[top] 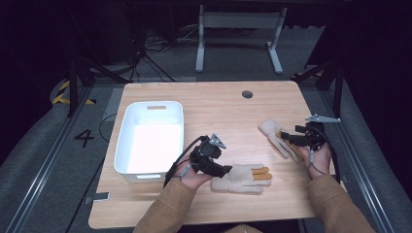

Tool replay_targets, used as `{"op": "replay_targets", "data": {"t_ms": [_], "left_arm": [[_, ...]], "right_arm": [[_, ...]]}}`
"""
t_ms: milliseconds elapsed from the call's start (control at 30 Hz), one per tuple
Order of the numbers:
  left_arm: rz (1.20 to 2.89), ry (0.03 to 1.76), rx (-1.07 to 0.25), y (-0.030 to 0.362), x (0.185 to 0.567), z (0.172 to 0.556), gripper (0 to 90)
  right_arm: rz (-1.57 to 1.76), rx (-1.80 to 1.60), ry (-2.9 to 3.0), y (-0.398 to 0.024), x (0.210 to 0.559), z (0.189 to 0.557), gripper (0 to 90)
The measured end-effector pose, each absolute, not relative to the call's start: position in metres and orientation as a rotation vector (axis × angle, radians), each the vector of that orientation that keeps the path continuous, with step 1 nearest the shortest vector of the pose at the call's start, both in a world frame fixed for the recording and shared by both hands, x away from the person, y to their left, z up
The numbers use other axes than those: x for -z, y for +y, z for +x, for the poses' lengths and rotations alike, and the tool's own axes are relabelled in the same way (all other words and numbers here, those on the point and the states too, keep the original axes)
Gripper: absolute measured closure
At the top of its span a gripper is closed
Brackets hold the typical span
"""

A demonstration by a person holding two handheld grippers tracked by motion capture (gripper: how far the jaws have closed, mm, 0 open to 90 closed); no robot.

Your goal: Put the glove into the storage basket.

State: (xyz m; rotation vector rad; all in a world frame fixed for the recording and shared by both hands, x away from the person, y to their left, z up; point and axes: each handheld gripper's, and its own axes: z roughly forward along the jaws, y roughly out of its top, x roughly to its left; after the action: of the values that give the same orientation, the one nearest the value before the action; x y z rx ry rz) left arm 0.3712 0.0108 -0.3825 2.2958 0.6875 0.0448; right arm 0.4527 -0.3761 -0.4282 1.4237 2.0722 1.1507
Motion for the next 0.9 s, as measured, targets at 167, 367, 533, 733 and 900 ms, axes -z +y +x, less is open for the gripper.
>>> {"op": "replay_targets", "data": {"t_ms": [167,367,533,733,900], "left_arm": [[2.295,0.663,-0.040,0.011,0.382,0.371,36.8],[2.293,0.671,-0.042,0.011,0.383,0.371,36.7],[2.295,0.678,-0.037,0.011,0.384,0.372,36.7],[2.292,0.673,-0.039,0.011,0.385,0.372,38.2],[2.294,0.668,-0.032,0.011,0.384,0.371,39.7]], "right_arm": [[1.435,-1.039,2.087,-0.366,0.435,0.457,30.0],[1.457,-1.003,2.133,-0.368,0.443,0.461,42.4],[1.457,-0.970,2.169,-0.367,0.449,0.464,44.7],[1.446,-0.953,2.199,-0.367,0.450,0.463,59.3],[1.437,-0.945,2.222,-0.368,0.447,0.462,66.3]]}}
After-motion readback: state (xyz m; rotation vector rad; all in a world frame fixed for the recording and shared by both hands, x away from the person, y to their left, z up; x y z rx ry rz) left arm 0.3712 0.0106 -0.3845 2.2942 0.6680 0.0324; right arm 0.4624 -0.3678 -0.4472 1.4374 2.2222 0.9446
